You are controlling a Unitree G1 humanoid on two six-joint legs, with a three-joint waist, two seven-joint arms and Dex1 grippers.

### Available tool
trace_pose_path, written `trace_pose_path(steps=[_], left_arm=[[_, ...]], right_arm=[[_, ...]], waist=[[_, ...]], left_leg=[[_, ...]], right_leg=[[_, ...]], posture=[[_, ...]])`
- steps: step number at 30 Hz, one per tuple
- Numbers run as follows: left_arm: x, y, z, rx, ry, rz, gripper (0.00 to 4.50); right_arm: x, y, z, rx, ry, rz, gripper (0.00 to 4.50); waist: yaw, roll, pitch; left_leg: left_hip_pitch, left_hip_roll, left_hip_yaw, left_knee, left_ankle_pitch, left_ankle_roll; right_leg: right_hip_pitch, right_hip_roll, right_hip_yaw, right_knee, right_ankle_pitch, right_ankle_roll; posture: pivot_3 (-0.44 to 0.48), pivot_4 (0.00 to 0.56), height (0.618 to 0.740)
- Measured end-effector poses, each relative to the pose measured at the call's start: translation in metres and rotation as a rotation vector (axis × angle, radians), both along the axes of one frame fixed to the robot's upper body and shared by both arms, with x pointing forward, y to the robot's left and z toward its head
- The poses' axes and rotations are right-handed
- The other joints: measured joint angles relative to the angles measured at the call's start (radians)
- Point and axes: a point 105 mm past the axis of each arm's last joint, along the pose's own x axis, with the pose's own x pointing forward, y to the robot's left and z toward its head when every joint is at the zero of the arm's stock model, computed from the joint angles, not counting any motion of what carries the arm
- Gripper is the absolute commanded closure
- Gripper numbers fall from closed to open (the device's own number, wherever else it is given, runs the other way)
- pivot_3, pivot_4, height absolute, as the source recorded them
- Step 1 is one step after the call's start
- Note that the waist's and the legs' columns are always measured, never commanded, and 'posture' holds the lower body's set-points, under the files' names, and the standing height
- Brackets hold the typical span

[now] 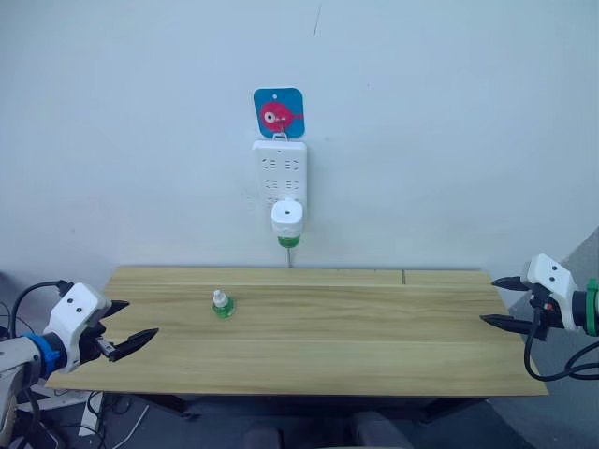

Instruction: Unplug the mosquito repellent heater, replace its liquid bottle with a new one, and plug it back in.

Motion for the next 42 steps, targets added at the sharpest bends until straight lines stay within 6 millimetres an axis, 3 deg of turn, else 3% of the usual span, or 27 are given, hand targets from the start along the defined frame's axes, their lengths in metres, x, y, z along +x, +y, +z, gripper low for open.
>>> trace_pose_path(steps=[21, 30, 35, 42], left_arm=[[0.004, 0.007, 0.009, -0.081, -0.053, -0.017, 0.0], [0.018, 0.003, 0.02, -0.093, -0.13, -0.014, 0.0], [0.037, -0.017, 0.039, -0.169, -0.188, -0.035, 0.0], [0.074, -0.061, 0.057, -0.274, -0.236, -0.12, 0.0]], right_arm=[[0.0, -0.001, -0.001, 0.002, 0.002, -0.002, 0.15], [0.001, 0.004, -0.001, 0.012, -0.013, 0.002, 0.15], [-0.009, 0.028, -0.004, 0.073, -0.029, 0.043, 0.15], [-0.023, 0.101, 0.031, 0.237, -0.161, 0.109, 0.15]], waist=[[-0.001, 0.0, -0.002], [-0.002, 0.0, -0.003], [-0.003, -0.002, -0.003], [-0.026, -0.002, -0.003]], left_leg=[[0.0, 0.0, 0.0, 0.0, 0.0, 0.0], [0.0, 0.0, 0.0, 0.0, 0.0, 0.0], [-0.001, 0.0, -0.001, 0.0, 0.0, 0.0], [-0.002, 0.001, -0.003, 0.001, 0.0, 0.0]], right_leg=[[0.0, 0.0, 0.0, 0.0, 0.0, 0.0], [0.0, 0.0, 0.0, 0.0, 0.0, 0.001], [0.0, 0.001, 0.0, 0.0, 0.001, 0.002], [0.0, 0.003, 0.0, 0.0, 0.001, 0.002]], posture=[[0.047, 0.0, 0.711], [0.011, 0.007, 0.711], [-0.037, 0.026, 0.711], [-0.111, 0.049, 0.711]])
